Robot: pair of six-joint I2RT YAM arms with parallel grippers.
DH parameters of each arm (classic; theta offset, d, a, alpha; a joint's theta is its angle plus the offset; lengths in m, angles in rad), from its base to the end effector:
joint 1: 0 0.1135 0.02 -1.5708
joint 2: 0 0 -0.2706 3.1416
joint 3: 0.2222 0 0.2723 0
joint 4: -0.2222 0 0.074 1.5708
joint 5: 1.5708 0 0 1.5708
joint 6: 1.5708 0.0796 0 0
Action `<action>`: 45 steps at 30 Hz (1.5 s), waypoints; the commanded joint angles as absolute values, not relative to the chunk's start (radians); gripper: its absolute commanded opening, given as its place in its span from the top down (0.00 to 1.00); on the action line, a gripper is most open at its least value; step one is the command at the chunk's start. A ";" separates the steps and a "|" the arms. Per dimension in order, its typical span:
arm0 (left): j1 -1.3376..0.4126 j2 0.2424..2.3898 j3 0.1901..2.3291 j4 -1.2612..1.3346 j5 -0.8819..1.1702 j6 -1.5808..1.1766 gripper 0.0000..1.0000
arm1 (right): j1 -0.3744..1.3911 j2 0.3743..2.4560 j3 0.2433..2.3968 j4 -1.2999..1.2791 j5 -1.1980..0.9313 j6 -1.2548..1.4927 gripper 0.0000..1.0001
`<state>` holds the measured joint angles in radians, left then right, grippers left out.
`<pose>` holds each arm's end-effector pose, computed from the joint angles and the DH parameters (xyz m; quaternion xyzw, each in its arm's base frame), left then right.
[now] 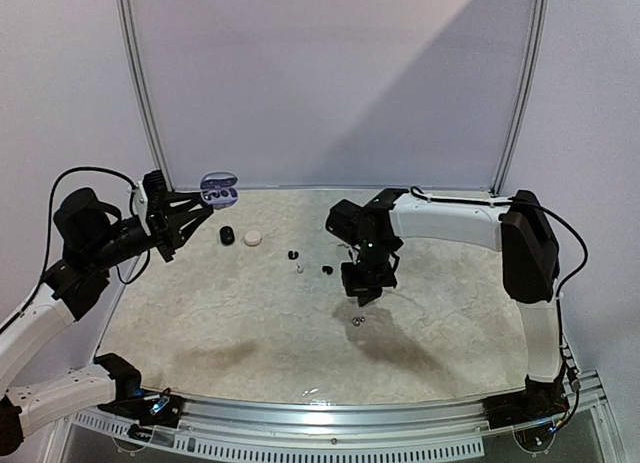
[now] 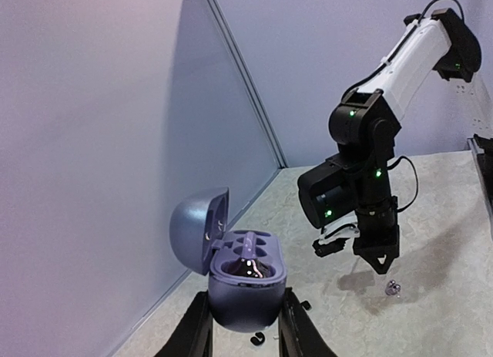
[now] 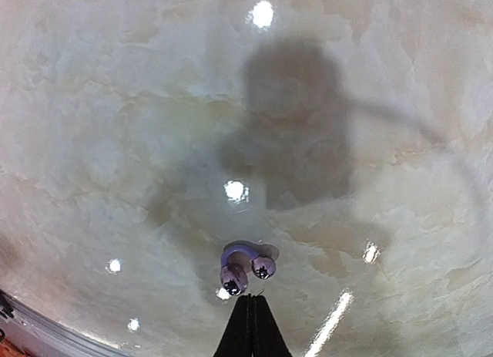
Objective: Insert the wireless bluetooth earbuds into the charging case
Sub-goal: Move the right earbud to the center of the board.
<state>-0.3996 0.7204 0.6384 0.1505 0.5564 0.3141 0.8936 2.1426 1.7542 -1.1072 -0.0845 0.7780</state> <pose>0.1932 -0.1272 0.3398 0.4173 0.5448 -0.2173 0.6942 0.2745 0.3522 0.1431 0.0593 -0.9966 -0.0562 0.0061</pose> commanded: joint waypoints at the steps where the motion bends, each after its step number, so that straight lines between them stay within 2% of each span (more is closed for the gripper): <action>1: -0.413 0.730 0.625 0.151 0.553 0.320 1.00 | 0.942 2.154 1.805 -1.145 -0.052 0.645 1.00; 16: -0.413 0.737 0.632 0.147 0.551 0.320 1.00 | 0.963 2.267 1.782 -1.102 -0.060 0.657 1.00; 38: -0.413 0.729 0.625 0.150 0.551 0.325 1.00 | 0.904 2.176 1.663 -1.252 0.218 0.633 1.00; 45: -0.413 0.724 0.620 0.150 0.549 0.326 1.00 | 0.865 2.117 1.567 -1.283 0.289 0.646 1.00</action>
